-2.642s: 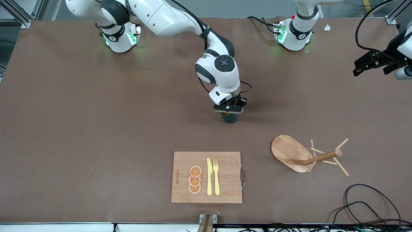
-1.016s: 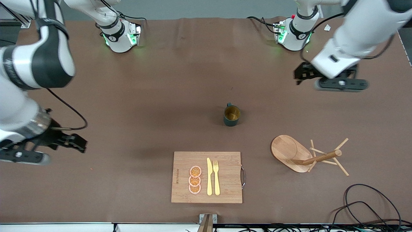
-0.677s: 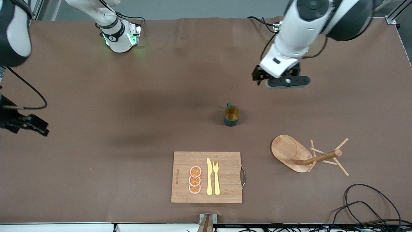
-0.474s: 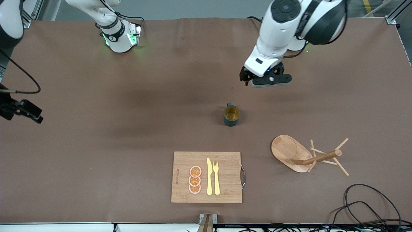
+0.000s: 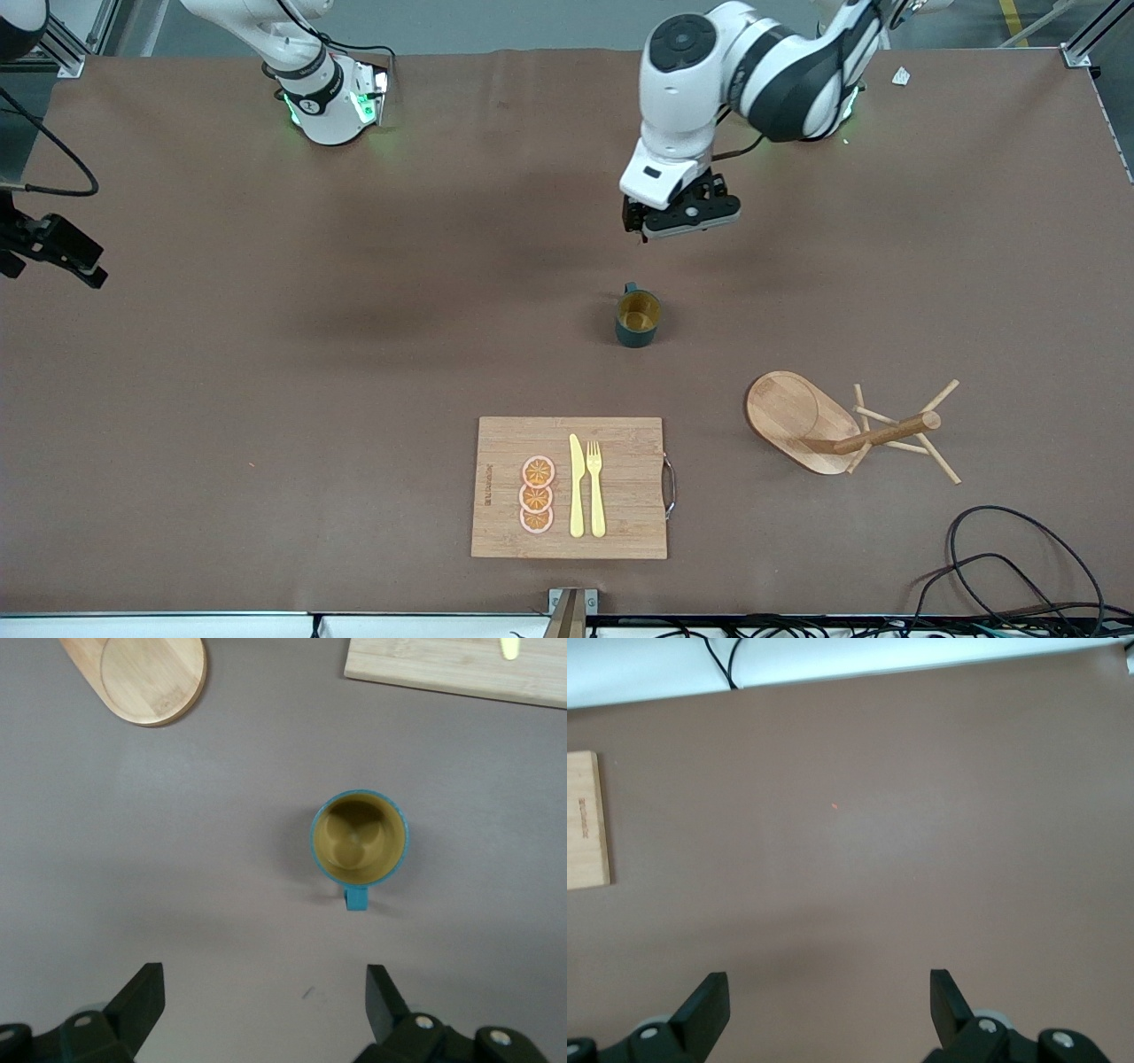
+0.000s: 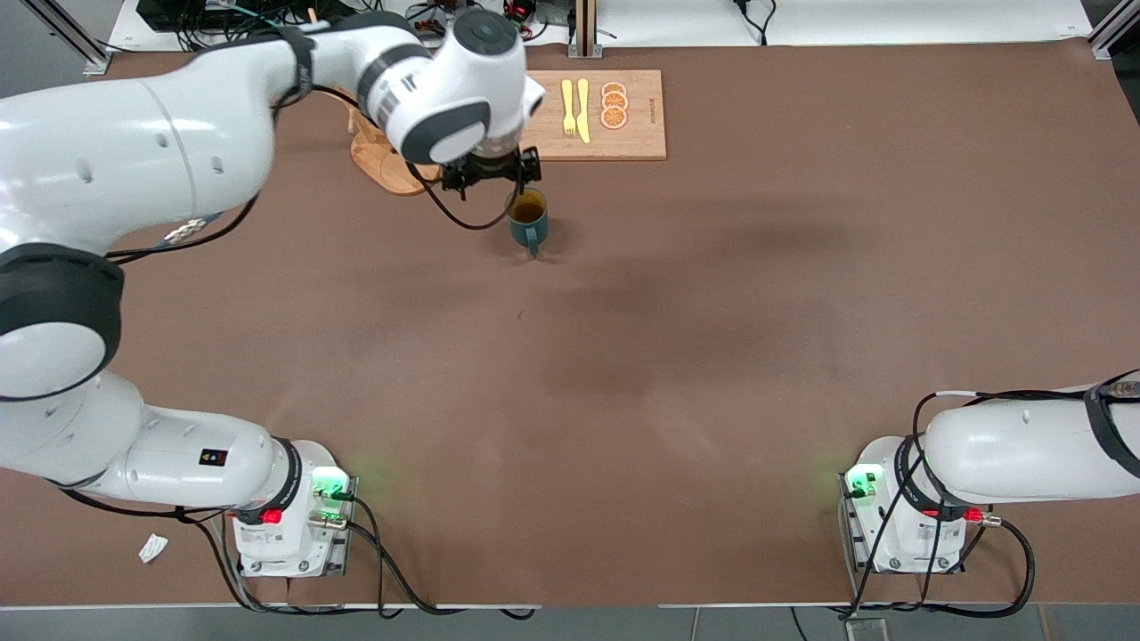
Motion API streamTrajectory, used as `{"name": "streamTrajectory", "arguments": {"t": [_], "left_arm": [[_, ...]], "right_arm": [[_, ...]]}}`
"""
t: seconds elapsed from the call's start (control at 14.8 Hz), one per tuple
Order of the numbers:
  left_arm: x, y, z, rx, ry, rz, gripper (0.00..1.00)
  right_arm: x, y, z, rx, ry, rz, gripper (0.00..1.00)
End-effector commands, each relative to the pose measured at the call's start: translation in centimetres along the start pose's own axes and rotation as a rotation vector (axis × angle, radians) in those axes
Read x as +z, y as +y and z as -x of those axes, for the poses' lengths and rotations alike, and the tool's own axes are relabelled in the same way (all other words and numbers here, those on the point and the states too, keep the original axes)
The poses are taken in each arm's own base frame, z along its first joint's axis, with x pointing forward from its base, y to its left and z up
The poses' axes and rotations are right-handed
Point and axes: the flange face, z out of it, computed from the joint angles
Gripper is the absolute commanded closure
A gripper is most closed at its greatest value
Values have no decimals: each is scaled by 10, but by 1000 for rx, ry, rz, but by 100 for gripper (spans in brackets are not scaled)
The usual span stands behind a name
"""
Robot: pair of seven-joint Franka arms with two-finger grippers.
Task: Pass cup and hang on rack
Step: 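Move the left gripper toward the mug while the right gripper withdraws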
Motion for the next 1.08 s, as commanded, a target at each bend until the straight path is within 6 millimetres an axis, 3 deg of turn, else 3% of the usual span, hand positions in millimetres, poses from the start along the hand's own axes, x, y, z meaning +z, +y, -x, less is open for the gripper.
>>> {"name": "streamTrajectory", "arguments": {"t": [0.0,0.14,0.41,0.61,0.75,0.95,1.02], "left_arm": [[11,18,20,-4,49,-26,0],[36,16,43,-40,105,-88,0],[75,32,100,-51,245,-137,0],[125,44,122,-76,372,-132,0],[150,49,126,-91,434,-107,0],[173,56,136,-173,476,-28,2],[182,55,139,-179,500,-3,9]], "right_arm": [[-18,-4,12,-1,-17,0,0],[-18,-2,11,-7,-21,0,0],[-25,-5,13,-8,-32,-9,0],[-23,-7,10,-6,-29,-24,0],[-22,-7,10,-7,-27,-32,0],[-22,-6,10,-2,-31,-37,0],[-22,-6,10,-2,-31,-37,0]]}}
